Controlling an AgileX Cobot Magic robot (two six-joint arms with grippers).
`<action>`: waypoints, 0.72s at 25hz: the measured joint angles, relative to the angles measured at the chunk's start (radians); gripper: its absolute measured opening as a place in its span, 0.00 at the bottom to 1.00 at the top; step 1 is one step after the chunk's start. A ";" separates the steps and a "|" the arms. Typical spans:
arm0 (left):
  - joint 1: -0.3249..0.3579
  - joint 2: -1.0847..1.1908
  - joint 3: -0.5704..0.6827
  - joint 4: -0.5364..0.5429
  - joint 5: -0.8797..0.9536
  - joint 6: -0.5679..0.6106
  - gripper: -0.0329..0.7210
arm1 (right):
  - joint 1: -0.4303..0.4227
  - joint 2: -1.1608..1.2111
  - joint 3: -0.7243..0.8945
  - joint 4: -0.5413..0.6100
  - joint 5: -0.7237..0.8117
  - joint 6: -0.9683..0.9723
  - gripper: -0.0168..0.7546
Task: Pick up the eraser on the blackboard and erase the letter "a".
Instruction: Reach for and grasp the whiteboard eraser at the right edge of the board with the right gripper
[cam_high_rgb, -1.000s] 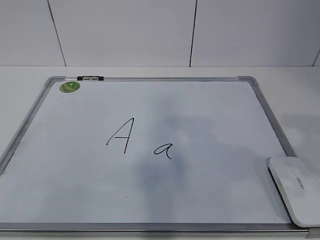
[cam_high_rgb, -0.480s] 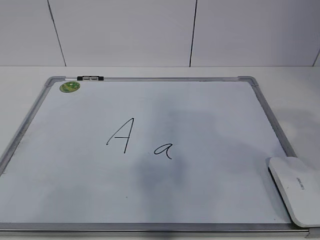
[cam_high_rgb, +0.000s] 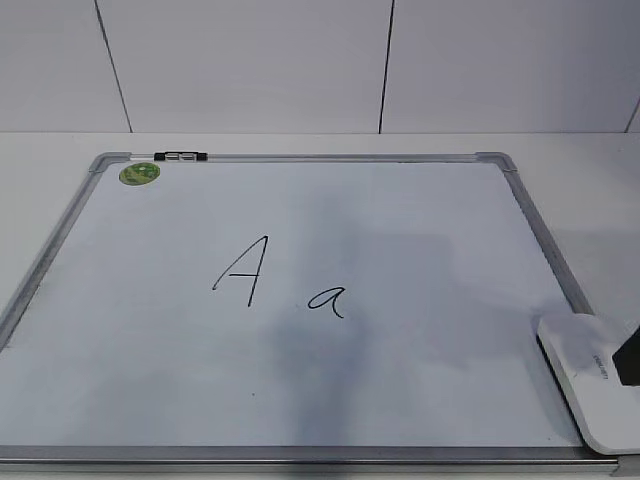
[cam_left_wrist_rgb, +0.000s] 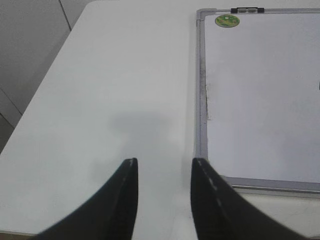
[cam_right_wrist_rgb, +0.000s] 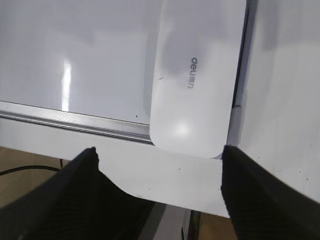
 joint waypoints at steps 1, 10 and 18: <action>0.000 0.000 0.000 0.000 0.000 0.000 0.39 | 0.000 0.014 0.000 0.000 -0.002 0.002 0.79; 0.000 0.000 0.000 0.000 0.000 0.000 0.39 | 0.055 0.109 -0.031 -0.057 -0.027 0.077 0.89; 0.000 0.000 0.000 0.000 0.000 0.000 0.39 | 0.146 0.240 -0.132 -0.185 -0.027 0.249 0.90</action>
